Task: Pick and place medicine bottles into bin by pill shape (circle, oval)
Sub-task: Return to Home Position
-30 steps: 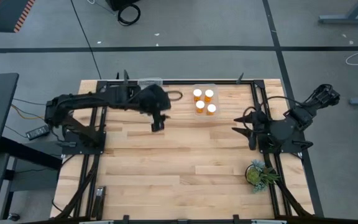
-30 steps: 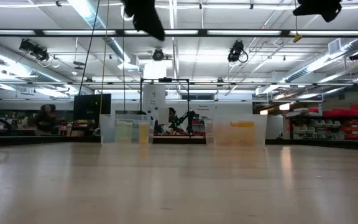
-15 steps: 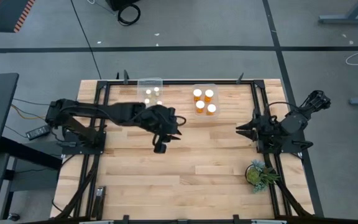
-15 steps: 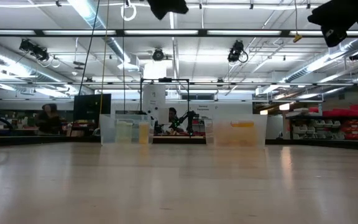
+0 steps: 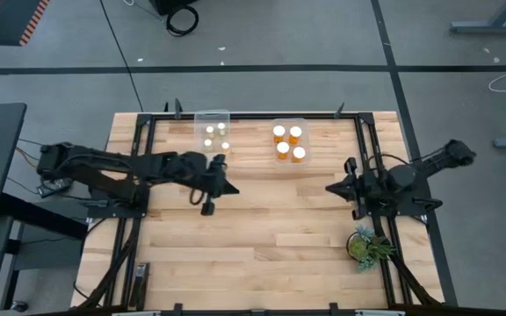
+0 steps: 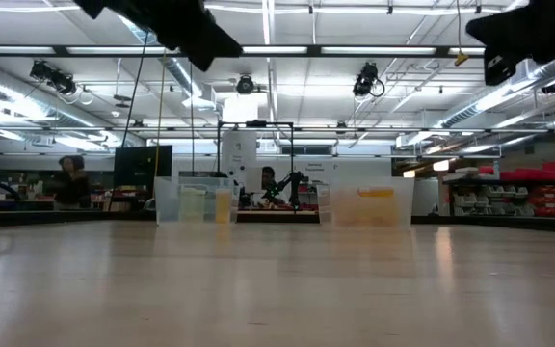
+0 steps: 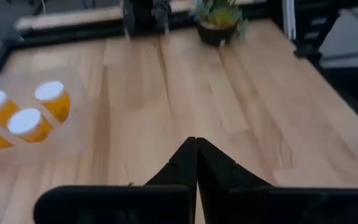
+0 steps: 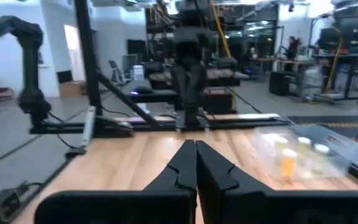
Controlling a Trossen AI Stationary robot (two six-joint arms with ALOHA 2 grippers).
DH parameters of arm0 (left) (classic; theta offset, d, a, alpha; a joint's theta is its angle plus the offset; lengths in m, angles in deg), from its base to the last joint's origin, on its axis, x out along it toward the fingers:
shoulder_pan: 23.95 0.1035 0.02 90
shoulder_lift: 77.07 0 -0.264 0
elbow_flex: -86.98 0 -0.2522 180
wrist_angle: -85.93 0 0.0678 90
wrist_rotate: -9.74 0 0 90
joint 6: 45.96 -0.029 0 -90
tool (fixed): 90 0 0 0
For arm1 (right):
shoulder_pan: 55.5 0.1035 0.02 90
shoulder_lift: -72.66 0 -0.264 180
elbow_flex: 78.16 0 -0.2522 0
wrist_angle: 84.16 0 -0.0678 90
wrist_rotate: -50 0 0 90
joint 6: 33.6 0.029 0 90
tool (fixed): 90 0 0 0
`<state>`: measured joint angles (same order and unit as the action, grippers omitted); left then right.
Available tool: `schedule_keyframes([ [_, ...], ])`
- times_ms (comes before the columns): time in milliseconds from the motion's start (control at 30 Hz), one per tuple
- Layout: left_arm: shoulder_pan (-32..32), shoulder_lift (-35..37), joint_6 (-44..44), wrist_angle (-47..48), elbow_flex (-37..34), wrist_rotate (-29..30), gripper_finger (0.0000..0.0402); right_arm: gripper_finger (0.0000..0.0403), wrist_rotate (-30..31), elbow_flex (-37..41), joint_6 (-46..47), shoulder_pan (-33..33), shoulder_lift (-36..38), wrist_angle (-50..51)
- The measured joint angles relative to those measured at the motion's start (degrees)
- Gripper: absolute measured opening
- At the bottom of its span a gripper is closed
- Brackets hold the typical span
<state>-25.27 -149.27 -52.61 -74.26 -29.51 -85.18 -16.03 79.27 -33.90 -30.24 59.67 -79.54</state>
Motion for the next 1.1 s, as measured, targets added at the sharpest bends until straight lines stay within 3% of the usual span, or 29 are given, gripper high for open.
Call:
schedule_keyframes([
  [200, -0.07, 9.20, 0.42, -7.23, -8.27, -0.01, 0.0004, 0.0006, -13.89, 1.25, 3.63, -13.70, 0.10, -0.33],
  [400, -0.13, 16.71, 1.55, -14.47, -16.67, 0.11, 0.0008, 0.0005, -21.85, 1.25, 4.80, -24.10, 0.11, -0.23],
  [600, -0.13, 23.44, 3.31, -17.86, -24.99, 1.64, 0.0005, 0.0005, -22.34, 1.86, 4.14, -27.45, 0.14, 0.17],
  [1100, -0.13, 39.35, 4.61, -26.05, -42.16, 5.30, 0.0003, 0.0005, -20.20, 6.89, 4.38, -27.50, 0.41, -1.35],
])
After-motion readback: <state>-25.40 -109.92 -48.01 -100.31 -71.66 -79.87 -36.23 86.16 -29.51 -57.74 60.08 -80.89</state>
